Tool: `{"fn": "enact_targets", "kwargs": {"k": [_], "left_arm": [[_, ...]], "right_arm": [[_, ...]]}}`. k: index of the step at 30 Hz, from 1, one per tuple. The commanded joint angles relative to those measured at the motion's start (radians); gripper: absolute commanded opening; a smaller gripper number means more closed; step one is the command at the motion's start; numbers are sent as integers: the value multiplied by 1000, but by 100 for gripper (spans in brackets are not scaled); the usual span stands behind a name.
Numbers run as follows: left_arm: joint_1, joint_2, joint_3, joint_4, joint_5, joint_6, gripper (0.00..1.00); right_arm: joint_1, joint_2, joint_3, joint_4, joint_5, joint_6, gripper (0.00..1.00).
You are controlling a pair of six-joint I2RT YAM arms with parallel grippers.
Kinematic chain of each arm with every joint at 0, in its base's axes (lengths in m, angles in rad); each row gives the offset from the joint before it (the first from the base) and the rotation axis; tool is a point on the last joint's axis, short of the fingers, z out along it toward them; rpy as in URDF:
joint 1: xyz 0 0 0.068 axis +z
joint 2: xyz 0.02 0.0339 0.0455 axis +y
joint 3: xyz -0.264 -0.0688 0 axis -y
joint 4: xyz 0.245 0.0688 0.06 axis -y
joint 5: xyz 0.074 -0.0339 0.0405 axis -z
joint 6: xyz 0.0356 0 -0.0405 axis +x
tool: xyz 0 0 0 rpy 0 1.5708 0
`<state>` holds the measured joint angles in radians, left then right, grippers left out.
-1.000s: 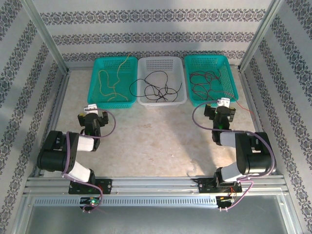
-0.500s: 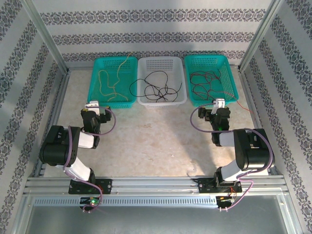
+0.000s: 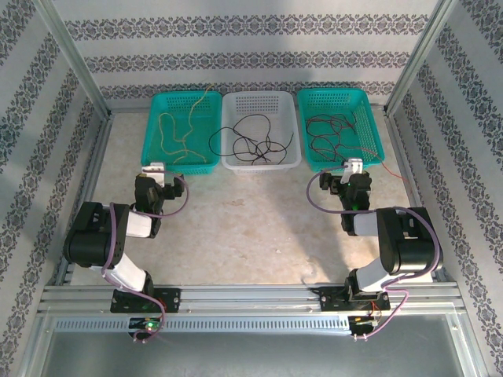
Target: Untangle the cables
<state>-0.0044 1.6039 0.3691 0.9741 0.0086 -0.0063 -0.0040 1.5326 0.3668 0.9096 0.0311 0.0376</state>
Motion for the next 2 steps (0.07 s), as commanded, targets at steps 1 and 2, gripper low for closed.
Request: {"fn": "enact_targets", "kwargs": {"k": [1,2], "left_arm": [[3,-8,19,-22,25,19,99],[3,-7,19,-23,25,19,99]], "right_arm": [[9,-1,12,32,-21,-1,98],[9,-6,9,29,-22,-1,98]]}}
